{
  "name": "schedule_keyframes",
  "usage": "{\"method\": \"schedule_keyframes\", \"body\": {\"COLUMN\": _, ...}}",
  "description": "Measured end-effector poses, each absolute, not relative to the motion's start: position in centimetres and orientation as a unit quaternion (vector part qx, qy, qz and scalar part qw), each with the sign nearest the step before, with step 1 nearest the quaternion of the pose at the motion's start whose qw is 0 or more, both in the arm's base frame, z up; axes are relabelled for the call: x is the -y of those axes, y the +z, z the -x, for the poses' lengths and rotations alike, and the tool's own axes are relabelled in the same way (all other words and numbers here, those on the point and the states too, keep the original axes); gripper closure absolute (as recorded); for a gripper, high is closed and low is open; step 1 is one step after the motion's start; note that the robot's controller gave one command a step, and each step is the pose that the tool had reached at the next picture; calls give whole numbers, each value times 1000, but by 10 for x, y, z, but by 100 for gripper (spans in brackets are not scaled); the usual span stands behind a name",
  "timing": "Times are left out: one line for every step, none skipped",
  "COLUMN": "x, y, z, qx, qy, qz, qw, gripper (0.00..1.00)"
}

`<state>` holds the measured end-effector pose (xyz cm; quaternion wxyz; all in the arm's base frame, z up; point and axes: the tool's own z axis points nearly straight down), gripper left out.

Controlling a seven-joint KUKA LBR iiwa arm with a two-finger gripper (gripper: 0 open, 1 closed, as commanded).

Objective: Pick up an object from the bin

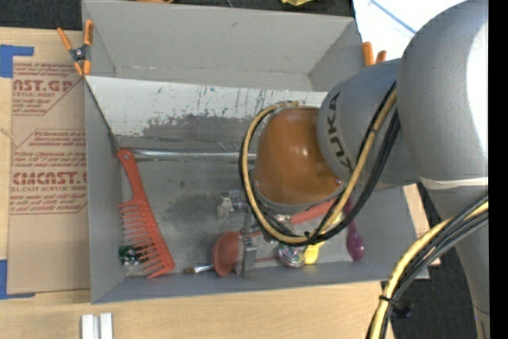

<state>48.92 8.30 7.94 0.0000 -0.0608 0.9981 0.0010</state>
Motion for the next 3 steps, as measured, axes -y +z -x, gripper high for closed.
{"method": "schedule_keyframes", "body": {"x": -85, "y": 73, "z": -486, "qx": -986, "qy": 1, "qz": 168, "qw": 17, "gripper": 0}}
{"method": "schedule_keyframes", "body": {"x": -84, "y": 78, "z": -489, "qx": -998, "qy": 2, "qz": 69, "qw": 1, "gripper": 100}}
{"method": "schedule_keyframes", "body": {"x": -84, "y": 78, "z": -489, "qx": -998, "qy": 2, "qz": 69, "qw": 1, "gripper": 100}}
